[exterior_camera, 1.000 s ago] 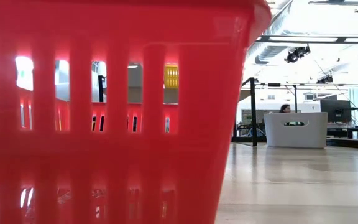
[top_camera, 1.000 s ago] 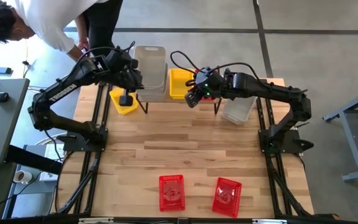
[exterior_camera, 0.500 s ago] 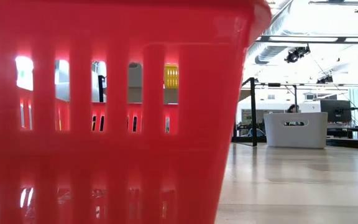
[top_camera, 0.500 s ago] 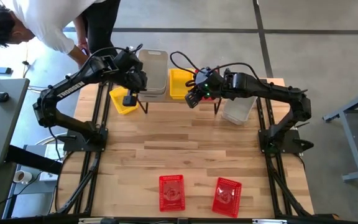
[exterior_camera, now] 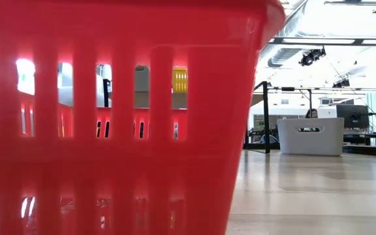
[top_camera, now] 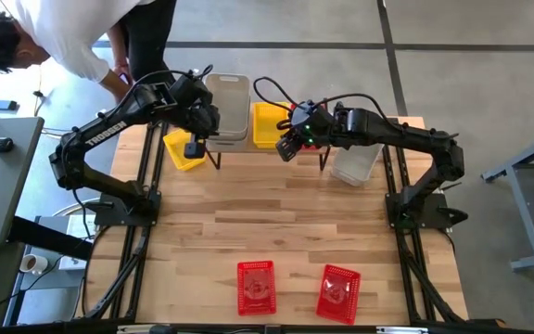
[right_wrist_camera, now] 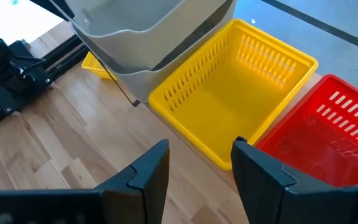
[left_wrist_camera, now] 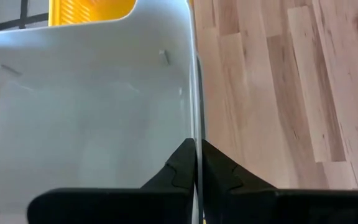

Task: Stack baskets on shelf by color
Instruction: Stack the bottom gray bin on top of the other gray bin on the shelf

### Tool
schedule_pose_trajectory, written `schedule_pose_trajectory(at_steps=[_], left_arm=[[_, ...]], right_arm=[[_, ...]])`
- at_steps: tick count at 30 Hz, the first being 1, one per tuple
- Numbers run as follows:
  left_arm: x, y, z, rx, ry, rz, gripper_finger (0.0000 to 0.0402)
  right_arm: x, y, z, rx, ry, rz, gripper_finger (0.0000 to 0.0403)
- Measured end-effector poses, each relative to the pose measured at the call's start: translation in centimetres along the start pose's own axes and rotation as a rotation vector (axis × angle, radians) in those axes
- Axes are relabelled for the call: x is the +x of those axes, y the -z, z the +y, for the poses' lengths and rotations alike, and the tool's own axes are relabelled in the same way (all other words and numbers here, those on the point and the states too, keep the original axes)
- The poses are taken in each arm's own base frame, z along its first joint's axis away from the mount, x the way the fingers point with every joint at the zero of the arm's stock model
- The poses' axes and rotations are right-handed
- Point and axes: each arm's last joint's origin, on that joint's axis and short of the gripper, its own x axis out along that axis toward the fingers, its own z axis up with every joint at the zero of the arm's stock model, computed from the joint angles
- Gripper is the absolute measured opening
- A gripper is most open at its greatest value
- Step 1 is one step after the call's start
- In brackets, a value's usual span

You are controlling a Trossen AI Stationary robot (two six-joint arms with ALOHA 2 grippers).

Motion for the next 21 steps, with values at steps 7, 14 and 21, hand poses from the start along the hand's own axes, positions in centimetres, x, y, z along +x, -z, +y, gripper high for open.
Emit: schedule_pose_trajectory(at_steps=[7, 14, 21], left_arm=[[-0.01, 0.00, 0.01, -0.007, -0.003, 0.001, 0.0043], [-0.03, -0.01, 0.01, -0.028, -0.004, 0.000, 0.0103], [-0.05, 0.00, 0.00, -0.040, -0.004, -0.001, 0.0143]], right_arm=[[0.00, 0.04, -0.03, -0.001, 0.003, 0.005, 0.0156], [0.01, 0.05, -0.03, -0.002, 0.003, 0.005, 0.0156], [0.01, 0.06, -0.02, -0.002, 0.003, 0.005, 0.0156]])
